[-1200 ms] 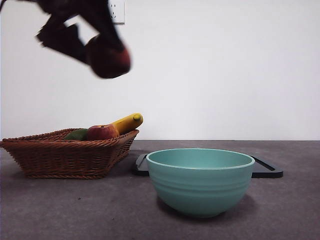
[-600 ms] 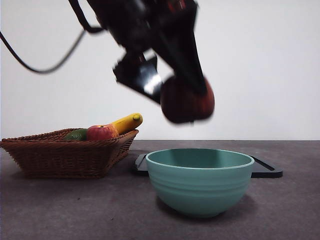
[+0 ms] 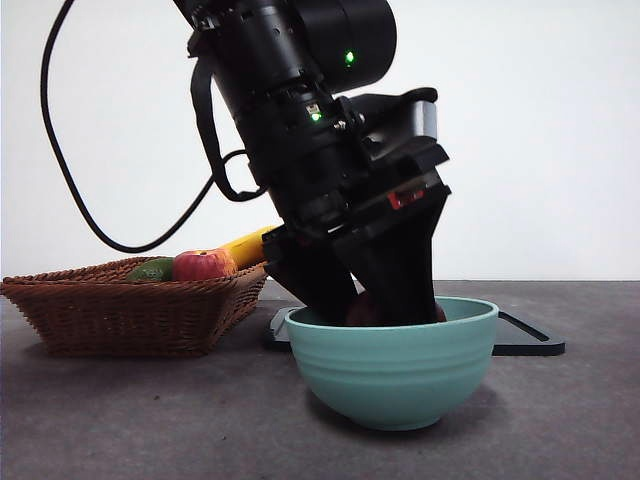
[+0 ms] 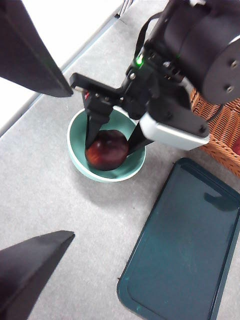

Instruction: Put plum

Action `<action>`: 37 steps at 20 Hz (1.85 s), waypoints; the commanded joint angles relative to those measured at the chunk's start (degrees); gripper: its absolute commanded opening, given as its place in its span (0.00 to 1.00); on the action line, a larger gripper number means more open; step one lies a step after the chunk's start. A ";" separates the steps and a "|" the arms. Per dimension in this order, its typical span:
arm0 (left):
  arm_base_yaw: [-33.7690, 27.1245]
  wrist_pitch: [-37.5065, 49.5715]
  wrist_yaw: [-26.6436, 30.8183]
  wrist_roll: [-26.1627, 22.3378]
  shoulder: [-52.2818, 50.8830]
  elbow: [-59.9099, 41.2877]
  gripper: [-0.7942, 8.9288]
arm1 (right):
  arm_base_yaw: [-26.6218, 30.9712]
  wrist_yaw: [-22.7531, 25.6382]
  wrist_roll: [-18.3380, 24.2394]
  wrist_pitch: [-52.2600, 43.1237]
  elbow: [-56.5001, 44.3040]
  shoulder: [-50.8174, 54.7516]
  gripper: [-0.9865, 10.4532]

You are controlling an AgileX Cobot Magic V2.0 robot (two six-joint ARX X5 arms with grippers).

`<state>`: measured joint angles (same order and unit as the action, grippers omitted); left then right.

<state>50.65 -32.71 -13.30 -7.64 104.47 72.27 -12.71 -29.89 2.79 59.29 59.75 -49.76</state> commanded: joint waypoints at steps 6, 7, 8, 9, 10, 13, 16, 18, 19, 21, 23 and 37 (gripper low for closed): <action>2.27 0.57 0.24 -0.72 2.01 1.29 0.40 | -0.24 -0.11 0.24 -0.52 1.05 -0.39 0.46; 2.43 0.59 0.24 -0.70 2.01 1.29 0.41 | -0.24 -0.11 0.24 -0.52 1.05 -0.39 0.46; 2.60 0.61 0.24 -0.70 1.99 1.29 0.42 | -0.24 -0.11 0.24 -0.52 1.05 -0.39 0.46; 2.62 0.59 0.24 -0.68 1.97 1.31 0.46 | -0.24 -0.11 0.24 -0.52 1.05 -0.39 0.46; 2.62 0.50 0.24 -0.68 1.97 1.38 0.48 | -0.24 -0.11 0.24 -0.50 1.05 -0.39 0.46; 2.62 -1.62 0.24 -0.50 1.97 2.43 0.48 | -0.24 -0.11 0.24 -0.50 1.05 -0.39 0.46; 2.62 -4.33 0.24 -0.44 1.97 5.01 0.48 | -0.24 -0.11 0.24 -0.50 1.05 -0.39 0.46; 2.62 -6.93 0.24 -0.44 1.97 7.52 0.48 | -0.24 -0.11 0.24 -0.50 1.03 -0.39 0.46; 2.62 -8.20 0.22 -0.44 1.97 8.79 0.48 | -0.24 -0.11 0.24 -0.50 1.05 -0.39 0.46; 2.60 -11.19 0.22 -0.44 1.90 11.98 0.48 | -0.24 -0.11 0.24 -0.50 1.05 -0.39 0.46; 1.97 -13.05 0.22 -0.39 0.90 14.73 0.48 | -0.24 -0.11 0.24 -0.50 1.05 -0.39 0.46; -21.84 -16.09 -4.92 2.51 -27.50 15.28 0.48 | -0.24 -0.09 0.31 -0.50 1.05 -0.39 0.46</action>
<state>28.38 -48.66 -17.61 -5.23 76.69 86.98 -12.71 -29.89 2.79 59.29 59.75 -49.74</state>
